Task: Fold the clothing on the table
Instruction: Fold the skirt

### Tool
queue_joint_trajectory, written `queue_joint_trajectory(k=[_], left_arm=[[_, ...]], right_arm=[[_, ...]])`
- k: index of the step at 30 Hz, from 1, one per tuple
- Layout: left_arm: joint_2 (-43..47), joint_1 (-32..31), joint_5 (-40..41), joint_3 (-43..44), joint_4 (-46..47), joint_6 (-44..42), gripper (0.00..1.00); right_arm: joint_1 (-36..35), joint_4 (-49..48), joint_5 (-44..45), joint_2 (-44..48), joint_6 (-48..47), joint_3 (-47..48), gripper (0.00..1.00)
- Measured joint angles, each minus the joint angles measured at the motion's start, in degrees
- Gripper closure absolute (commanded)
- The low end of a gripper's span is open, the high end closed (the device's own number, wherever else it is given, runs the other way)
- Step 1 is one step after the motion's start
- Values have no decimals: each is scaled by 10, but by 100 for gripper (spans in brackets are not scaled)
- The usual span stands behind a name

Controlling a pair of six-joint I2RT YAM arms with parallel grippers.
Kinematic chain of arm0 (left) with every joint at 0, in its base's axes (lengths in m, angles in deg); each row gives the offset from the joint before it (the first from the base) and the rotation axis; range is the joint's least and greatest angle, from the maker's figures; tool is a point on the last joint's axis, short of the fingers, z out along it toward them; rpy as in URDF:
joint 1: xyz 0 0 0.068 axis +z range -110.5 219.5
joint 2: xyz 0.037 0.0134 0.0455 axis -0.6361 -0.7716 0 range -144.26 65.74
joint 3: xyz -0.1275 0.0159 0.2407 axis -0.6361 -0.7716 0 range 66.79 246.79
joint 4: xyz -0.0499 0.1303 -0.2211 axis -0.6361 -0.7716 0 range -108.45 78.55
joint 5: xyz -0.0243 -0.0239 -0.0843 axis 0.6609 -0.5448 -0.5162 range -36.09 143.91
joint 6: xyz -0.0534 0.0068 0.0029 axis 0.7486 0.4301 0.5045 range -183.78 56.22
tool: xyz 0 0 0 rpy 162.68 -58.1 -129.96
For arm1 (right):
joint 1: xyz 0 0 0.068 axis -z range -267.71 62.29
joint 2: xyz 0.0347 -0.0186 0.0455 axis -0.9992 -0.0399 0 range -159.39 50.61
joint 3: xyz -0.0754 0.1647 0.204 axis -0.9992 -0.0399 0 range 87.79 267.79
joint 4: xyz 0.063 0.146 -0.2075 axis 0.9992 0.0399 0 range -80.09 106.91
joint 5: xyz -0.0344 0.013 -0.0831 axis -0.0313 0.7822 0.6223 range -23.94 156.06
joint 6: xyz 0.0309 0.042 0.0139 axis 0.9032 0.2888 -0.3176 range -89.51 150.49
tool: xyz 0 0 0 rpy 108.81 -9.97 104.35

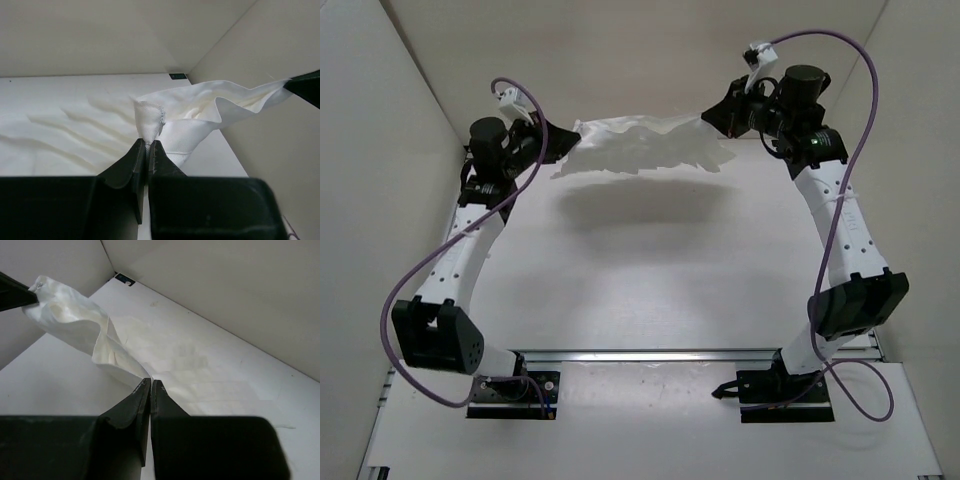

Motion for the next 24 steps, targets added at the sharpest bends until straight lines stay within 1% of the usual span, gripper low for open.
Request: queue_joint_trajectory(k=[1, 3, 6, 8, 10, 13, 16, 18, 21, 24], left_arm=[[20, -4, 0, -27, 15, -1, 100], [60, -13, 2, -92, 33, -4, 100], [111, -32, 18, -223, 68, -7, 100], [141, -43, 29, -334, 90, -4, 100], [166, -50, 40, -433, 87, 3, 100], [214, -68, 60, -545, 50, 14, 100], [294, -97, 75, -591, 4, 21, 100], [360, -105, 76, -597, -21, 24, 100], [449, -103, 84, -598, -50, 32, 100], [531, -101, 94, -601, -83, 40, 100]], right_arm=[[0, -12, 0, 15, -2, -27, 100], [-4, -48, 1, 54, -5, -122, 99], [-12, -101, 10, 107, 0, -306, 100], [-26, -131, 19, 129, 14, -429, 100], [-55, -145, 39, 161, 30, -556, 100], [-124, -119, 80, 230, 54, -687, 100], [-191, -88, 105, 335, 81, -745, 100], [-205, -76, 116, 410, 100, -761, 100], [-202, -60, 132, 508, 124, -773, 100], [-170, -29, 129, 580, 138, -784, 100]])
